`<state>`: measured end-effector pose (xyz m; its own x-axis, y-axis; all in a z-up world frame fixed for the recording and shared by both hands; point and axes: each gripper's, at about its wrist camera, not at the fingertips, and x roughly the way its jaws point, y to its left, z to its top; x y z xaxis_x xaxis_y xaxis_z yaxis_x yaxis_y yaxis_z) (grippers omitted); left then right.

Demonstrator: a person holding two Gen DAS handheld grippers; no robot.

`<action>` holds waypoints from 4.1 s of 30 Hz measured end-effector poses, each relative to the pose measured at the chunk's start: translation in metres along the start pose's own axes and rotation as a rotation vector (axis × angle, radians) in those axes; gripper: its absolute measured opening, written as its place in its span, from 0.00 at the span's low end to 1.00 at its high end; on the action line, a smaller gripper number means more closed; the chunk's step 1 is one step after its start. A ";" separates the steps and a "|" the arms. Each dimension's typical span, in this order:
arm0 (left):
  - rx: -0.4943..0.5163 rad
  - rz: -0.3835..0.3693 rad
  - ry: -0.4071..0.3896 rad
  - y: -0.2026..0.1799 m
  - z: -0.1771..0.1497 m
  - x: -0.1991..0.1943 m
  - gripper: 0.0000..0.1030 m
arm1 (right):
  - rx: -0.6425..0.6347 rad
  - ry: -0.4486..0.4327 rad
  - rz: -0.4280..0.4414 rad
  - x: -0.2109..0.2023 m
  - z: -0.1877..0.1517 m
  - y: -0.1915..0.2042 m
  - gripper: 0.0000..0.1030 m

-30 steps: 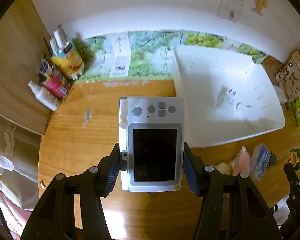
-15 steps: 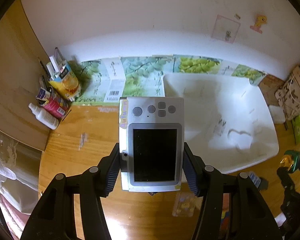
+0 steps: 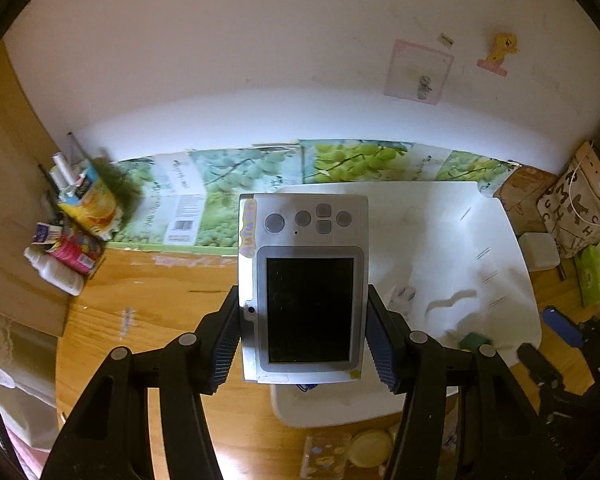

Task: Organize rigid objects
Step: 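Carry the device with the left tool while the right tool carries the cylinder into the bin, then open the left tool to set the device in the bin while the right tool releases the cylinder, then withdraw both open tools from the bin back over the remaining desk items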

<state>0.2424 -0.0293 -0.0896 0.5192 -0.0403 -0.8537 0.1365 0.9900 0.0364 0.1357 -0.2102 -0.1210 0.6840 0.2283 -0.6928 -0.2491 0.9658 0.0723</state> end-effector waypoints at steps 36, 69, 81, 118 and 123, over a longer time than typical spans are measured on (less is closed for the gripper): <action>-0.011 -0.016 -0.058 -0.024 0.010 -0.006 0.77 | 0.091 0.011 0.023 0.002 -0.010 -0.019 0.51; -0.107 -0.052 -0.019 0.076 -0.120 -0.079 0.79 | 0.184 0.045 -0.098 -0.076 -0.074 0.091 0.73; -0.070 -0.153 0.053 0.092 -0.168 -0.072 0.79 | 0.308 0.099 -0.196 -0.095 -0.118 0.131 0.75; -0.040 -0.217 0.270 -0.038 -0.193 -0.032 0.82 | 0.200 0.274 -0.203 -0.090 -0.161 0.061 0.76; -0.094 -0.184 0.318 -0.059 -0.193 -0.018 0.82 | 0.133 0.288 -0.154 -0.083 -0.158 0.036 0.76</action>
<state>0.0625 -0.0608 -0.1770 0.2037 -0.1893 -0.9605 0.1175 0.9788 -0.1680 -0.0383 -0.2142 -0.1746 0.4803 0.0528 -0.8755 -0.0532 0.9981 0.0310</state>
